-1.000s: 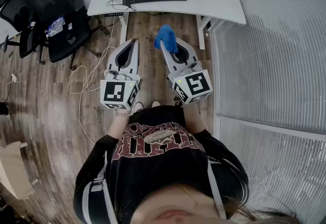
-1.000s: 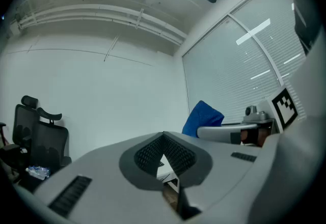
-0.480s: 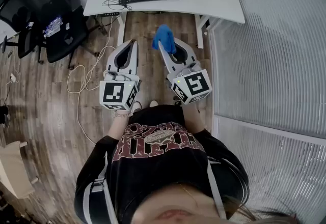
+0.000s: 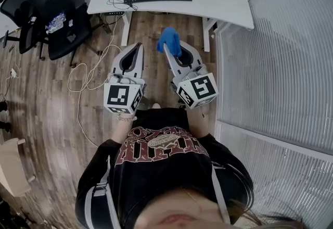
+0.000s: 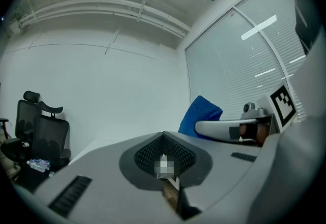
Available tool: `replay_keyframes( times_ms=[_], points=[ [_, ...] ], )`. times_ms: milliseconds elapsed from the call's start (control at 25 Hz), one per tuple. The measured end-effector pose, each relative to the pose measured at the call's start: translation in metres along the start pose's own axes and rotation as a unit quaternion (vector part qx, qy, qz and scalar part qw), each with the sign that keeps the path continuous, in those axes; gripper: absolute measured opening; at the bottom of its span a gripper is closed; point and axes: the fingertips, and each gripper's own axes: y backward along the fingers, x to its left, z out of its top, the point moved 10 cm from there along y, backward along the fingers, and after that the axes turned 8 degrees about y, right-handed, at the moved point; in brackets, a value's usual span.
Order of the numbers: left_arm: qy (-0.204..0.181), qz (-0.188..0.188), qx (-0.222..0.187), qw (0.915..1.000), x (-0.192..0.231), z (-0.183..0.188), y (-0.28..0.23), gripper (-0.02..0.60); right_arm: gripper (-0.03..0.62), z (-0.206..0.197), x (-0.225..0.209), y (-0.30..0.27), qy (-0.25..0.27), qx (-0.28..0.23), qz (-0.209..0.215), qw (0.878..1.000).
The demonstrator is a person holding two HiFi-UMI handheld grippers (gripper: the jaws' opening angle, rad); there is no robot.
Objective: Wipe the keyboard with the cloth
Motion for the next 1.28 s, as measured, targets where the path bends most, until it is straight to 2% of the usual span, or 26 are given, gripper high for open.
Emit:
replay_keyframes(
  times_ms=[320, 800, 1280],
  points=[
    [0.009, -0.003, 0.0, 1.0, 0.034, 0.003, -0.028, 0.035, 0.055, -0.005, -0.012, -0.038, 0.001, 0.001, -0.002, 1.0],
    [0.012, -0.028, 0.013, 0.9995, 0.111, 0.019, -0.092, 0.035, 0.055, -0.008, -0.03, -0.133, 0.002, 0.009, -0.011, 1.0],
    [0.012, -0.064, 0.028, 0.9975, 0.182, 0.026, -0.121, 0.035, 0.055, -0.016, -0.021, -0.211, 0.001, 0.016, -0.029, 0.999]
  ],
)
